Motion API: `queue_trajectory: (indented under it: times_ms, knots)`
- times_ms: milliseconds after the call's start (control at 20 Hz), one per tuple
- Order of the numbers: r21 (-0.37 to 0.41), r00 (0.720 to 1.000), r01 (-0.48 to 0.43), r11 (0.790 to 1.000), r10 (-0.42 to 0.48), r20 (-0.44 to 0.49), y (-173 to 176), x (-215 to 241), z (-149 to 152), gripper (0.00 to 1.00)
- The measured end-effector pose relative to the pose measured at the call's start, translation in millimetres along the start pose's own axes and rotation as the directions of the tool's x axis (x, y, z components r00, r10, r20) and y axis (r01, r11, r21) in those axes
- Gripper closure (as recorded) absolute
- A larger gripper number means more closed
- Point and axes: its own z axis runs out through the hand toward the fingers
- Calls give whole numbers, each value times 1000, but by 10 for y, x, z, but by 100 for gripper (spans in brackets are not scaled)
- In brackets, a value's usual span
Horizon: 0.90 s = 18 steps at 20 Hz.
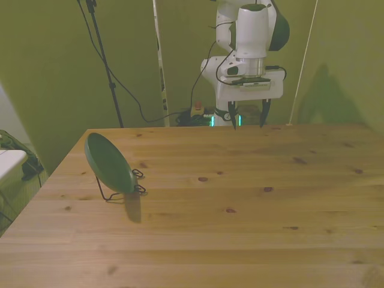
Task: Unload the plate
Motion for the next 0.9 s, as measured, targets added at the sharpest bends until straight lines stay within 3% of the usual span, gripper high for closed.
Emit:
queue_trajectory:
  times_ms: [150, 400, 900]
  knots:
    - [-7, 1000, -17, 1000, 17, 9, 59, 46, 5, 0]
    - [-36, 987, -162, 986, 161, -24, 661, 558, -289, 0]
    - [-22, 905, -404, 915, 395, -159, 1925, 1552, -902, 0]
